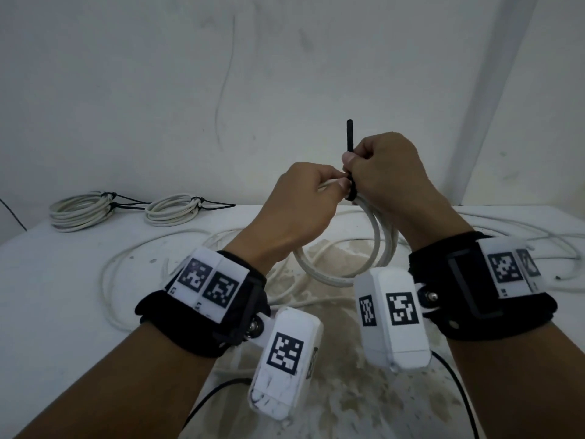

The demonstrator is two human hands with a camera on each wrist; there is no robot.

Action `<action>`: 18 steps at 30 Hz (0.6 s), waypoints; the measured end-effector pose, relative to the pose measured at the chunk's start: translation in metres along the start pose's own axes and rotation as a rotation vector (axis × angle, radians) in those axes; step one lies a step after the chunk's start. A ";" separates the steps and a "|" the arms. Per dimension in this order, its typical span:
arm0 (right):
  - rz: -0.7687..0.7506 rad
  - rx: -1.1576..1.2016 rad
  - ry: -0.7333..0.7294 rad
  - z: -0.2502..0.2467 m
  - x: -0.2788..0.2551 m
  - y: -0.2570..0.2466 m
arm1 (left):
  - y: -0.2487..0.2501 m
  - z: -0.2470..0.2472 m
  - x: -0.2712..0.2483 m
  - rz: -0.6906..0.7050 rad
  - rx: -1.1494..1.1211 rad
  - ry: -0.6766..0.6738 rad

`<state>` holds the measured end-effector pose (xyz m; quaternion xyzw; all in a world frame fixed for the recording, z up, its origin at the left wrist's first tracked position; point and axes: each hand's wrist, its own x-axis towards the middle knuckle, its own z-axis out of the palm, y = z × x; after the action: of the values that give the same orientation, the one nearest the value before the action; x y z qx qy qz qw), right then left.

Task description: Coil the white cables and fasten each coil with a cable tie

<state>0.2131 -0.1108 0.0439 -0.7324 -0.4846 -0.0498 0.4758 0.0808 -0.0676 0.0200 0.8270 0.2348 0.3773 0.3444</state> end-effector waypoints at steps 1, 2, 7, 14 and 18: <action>0.011 -0.010 -0.003 0.000 -0.001 0.000 | -0.001 0.001 0.000 -0.003 -0.003 -0.003; 0.022 -0.013 -0.010 0.001 -0.002 0.000 | -0.001 0.003 0.000 -0.003 0.001 -0.007; 0.126 0.093 -0.019 0.005 -0.005 0.006 | -0.004 0.007 0.000 0.039 0.078 -0.023; 0.153 0.130 -0.046 0.014 -0.003 0.013 | -0.010 0.005 0.000 -0.019 0.052 -0.086; 0.183 0.177 -0.043 0.016 -0.001 0.018 | -0.011 0.004 0.001 -0.001 0.066 -0.077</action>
<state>0.2198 -0.1004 0.0231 -0.7295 -0.4285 0.0525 0.5306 0.0837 -0.0615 0.0104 0.8517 0.2342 0.3368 0.3260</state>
